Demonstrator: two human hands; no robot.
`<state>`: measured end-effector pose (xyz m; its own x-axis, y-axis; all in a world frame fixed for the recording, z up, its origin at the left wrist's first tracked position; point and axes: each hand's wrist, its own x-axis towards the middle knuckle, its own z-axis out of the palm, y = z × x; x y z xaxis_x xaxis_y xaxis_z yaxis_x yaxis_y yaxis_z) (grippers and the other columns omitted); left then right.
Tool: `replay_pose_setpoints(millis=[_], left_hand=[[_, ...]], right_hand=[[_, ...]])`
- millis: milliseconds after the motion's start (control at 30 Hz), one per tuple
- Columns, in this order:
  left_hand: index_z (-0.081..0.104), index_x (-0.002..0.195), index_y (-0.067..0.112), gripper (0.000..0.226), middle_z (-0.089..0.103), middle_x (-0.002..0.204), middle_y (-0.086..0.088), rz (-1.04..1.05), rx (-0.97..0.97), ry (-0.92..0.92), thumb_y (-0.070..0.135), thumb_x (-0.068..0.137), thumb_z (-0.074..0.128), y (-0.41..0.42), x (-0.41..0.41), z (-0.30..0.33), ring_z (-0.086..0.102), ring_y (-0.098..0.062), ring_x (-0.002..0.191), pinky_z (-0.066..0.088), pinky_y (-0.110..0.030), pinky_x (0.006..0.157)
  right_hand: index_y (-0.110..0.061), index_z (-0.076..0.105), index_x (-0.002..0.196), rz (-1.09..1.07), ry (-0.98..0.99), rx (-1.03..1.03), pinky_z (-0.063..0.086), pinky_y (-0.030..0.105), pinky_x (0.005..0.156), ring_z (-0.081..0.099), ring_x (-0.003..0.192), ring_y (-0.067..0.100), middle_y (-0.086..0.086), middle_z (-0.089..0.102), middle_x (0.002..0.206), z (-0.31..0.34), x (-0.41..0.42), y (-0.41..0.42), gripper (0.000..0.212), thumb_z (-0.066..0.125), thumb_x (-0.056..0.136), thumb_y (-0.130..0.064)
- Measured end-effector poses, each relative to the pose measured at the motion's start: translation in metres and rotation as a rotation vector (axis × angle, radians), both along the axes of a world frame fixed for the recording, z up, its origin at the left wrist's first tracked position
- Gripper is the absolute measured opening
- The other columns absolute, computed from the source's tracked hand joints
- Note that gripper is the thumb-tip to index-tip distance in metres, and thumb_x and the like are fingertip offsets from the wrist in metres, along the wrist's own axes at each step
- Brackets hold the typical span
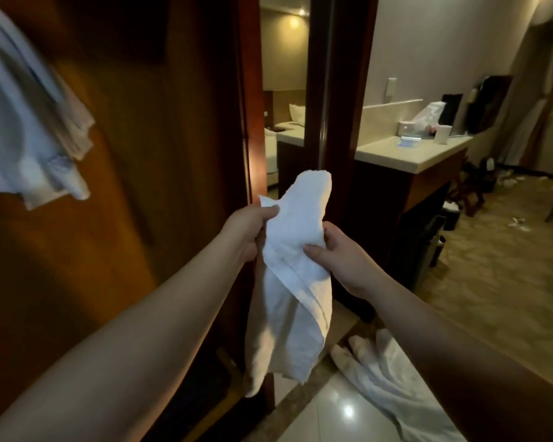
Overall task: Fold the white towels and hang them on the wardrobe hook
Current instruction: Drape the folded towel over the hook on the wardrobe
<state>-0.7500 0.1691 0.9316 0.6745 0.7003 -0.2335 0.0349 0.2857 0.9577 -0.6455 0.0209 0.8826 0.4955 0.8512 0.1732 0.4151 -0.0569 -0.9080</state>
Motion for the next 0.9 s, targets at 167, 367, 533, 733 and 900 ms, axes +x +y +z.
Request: replay_pose_setpoints(millis=[167,367,533,733,900], left_hand=[[0.064,0.113,0.008,0.015,0.073,0.105,-0.013,0.066,0.006,-0.176,0.013,0.101,0.055,0.007,-0.053,0.016,0.072,-0.023,0.084,0.057,-0.031,0.061],[0.056,0.099,0.014,0.01,0.065,0.103,-0.011,0.049,0.042,-0.169,0.023,0.099,0.06,-0.006,-0.102,0.044,0.065,-0.027,0.099,0.054,-0.038,0.073],[0.059,0.115,0.015,0.025,0.064,0.108,-0.007,0.147,0.132,-0.108,0.033,0.097,0.063,-0.015,-0.126,0.068,0.062,-0.027,0.103,0.053,-0.042,0.091],[0.057,0.132,0.025,0.033,0.066,0.11,-0.004,0.07,0.407,-0.14,0.036,0.102,0.054,-0.02,-0.161,0.079,0.064,-0.022,0.102,0.052,-0.043,0.095],[0.068,0.115,0.021,0.027,0.075,0.098,-0.004,-0.065,0.564,-0.126,0.04,0.1,0.057,-0.021,-0.189,0.086,0.071,-0.023,0.096,0.056,-0.036,0.079]], right_hand=[[-0.024,0.051,0.136,-0.068,0.211,0.131,0.057,0.042,0.096,0.069,0.109,0.016,-0.005,0.068,0.124,0.004,-0.065,0.012,0.064,0.068,0.084,-0.057],[-0.03,0.057,0.123,-0.187,0.249,0.188,0.058,0.047,0.093,0.07,0.102,0.017,-0.005,0.07,0.115,0.007,-0.117,0.022,0.057,0.058,0.084,-0.071],[-0.027,0.062,0.12,-0.12,0.261,0.223,0.059,0.046,0.089,0.073,0.096,0.018,0.0,0.075,0.107,0.013,-0.145,0.024,0.045,0.057,0.092,-0.061],[-0.023,0.059,0.106,-0.106,0.134,0.227,0.049,0.03,0.078,0.064,0.093,0.019,-0.001,0.065,0.097,0.026,-0.154,0.021,0.035,0.055,0.095,-0.057],[-0.037,0.04,0.142,-0.003,-0.05,0.294,0.035,0.037,0.112,0.04,0.137,0.013,-0.005,0.044,0.148,0.083,-0.14,0.029,0.061,0.064,0.09,-0.054]])
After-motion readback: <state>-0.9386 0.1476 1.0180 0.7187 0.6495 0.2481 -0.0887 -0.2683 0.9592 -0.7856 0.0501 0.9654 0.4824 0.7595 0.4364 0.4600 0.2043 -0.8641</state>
